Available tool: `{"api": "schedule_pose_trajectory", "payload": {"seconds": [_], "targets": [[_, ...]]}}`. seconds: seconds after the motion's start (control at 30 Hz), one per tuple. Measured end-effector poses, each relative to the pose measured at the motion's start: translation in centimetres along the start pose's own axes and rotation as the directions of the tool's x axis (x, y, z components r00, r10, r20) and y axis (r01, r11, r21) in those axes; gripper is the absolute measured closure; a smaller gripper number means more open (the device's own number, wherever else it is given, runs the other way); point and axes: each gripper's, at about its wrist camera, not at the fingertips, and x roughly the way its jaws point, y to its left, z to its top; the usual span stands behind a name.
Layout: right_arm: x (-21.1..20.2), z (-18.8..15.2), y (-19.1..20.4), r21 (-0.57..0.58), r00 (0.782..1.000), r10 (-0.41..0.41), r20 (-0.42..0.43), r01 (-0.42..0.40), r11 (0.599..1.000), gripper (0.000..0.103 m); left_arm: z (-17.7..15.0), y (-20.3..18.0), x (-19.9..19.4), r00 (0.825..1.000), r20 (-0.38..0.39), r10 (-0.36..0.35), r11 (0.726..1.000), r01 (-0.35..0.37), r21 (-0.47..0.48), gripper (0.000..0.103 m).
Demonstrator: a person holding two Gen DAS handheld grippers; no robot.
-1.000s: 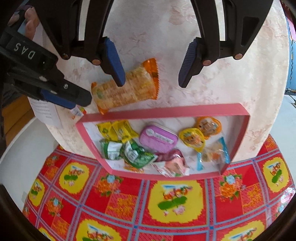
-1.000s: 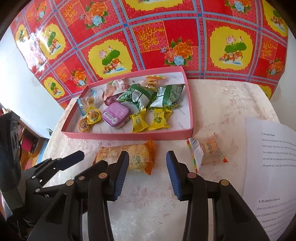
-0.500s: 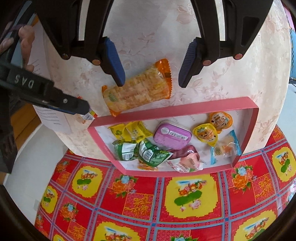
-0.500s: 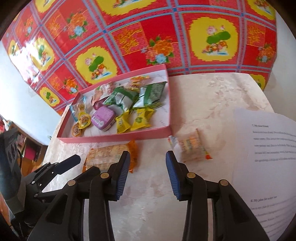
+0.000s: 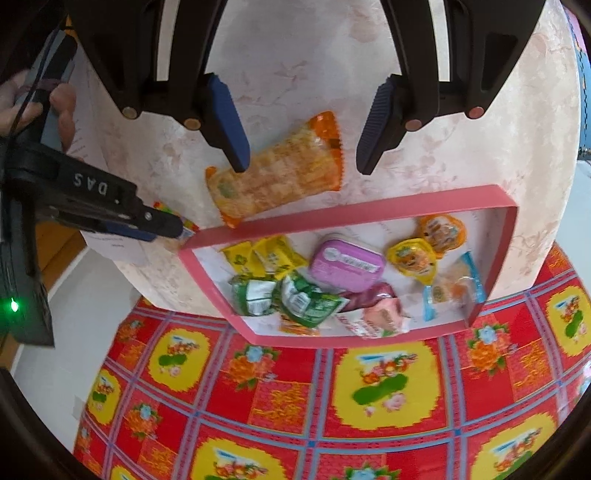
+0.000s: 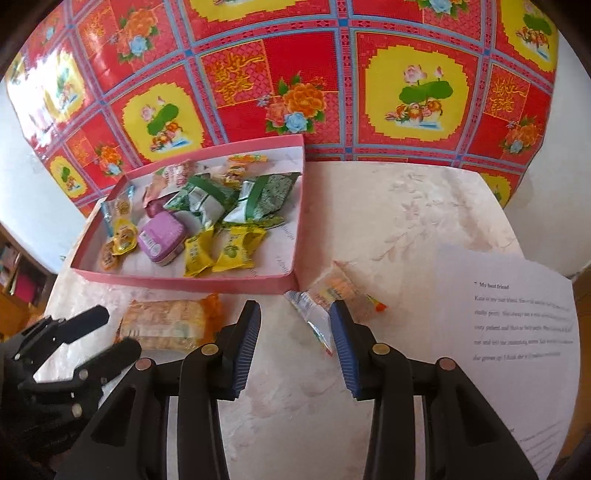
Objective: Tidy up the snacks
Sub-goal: 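Grasp the striped candy pack with the right tool while the left tool grasps the orange-wrapped bread bag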
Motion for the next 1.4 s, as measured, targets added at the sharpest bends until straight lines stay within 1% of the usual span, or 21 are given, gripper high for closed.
{"api": "schedule_pose_trajectory", "payload": {"seconds": [0.07,0.2,0.3,0.37,0.5,0.57,0.73,0.8,1.0,1.13,1.27,1.4], "targets": [[0.1,0.2,-0.3,0.011,1.000,-0.011,0.004,0.010,1.000,0.061,0.1,-0.4,0.4,1.000,-0.007,-0.001,1.000,0.001,0.010,0.040],[0.7,0.5,-0.3,-0.008,0.999,-0.047,0.002,0.047,0.999,0.059,0.3,-1.1,1.2,0.999,-0.033,0.000,0.999,0.001,0.039,0.039],[1.5,0.7,-0.3,-0.018,0.999,-0.049,-0.002,0.049,0.999,0.059,0.5,-1.6,1.6,0.999,-0.034,-0.004,0.998,0.007,0.064,0.037],[1.9,0.7,-0.2,-0.032,0.999,-0.050,-0.011,0.049,0.998,0.059,0.6,-1.7,1.8,1.000,-0.030,-0.003,0.997,0.006,0.082,0.036],[2.0,0.5,-0.1,-0.052,0.999,-0.042,0.002,0.042,0.998,0.059,1.0,-1.8,2.2,1.000,-0.023,-0.014,0.994,0.016,0.104,0.035],[2.0,0.5,-0.3,-0.043,0.999,-0.033,0.002,0.033,0.999,0.059,1.0,-1.7,2.3,1.000,-0.023,-0.011,0.995,0.014,0.099,0.034],[1.6,0.4,-0.4,-0.035,0.999,-0.036,0.010,0.037,0.999,0.070,0.8,-1.4,2.3,1.000,-0.026,-0.004,0.998,0.006,0.069,0.033],[1.4,0.2,-0.5,-0.023,1.000,-0.021,0.002,0.021,1.000,0.071,0.7,-1.2,2.1,1.000,-0.025,0.005,0.998,-0.003,0.059,0.033],[0.5,-0.7,-0.3,-0.004,1.000,-0.007,-0.013,0.007,1.000,0.072,0.4,-0.4,1.7,0.999,-0.034,0.030,0.999,-0.029,0.027,0.034],[-0.4,-1.2,-0.2,0.009,1.000,0.004,-0.022,-0.004,1.000,0.072,0.3,0.4,1.1,0.999,-0.023,0.036,0.999,-0.036,-0.001,0.034],[-1.0,-1.6,0.1,0.006,0.999,0.027,-0.036,-0.027,1.000,0.072,0.5,1.2,0.8,0.999,-0.013,0.030,0.999,-0.031,-0.028,0.034],[-0.7,-1.7,1.3,-0.010,0.996,0.074,-0.041,-0.074,0.997,0.072,0.7,1.3,1.2,1.000,-0.016,0.022,0.999,-0.022,-0.036,0.034]]}}
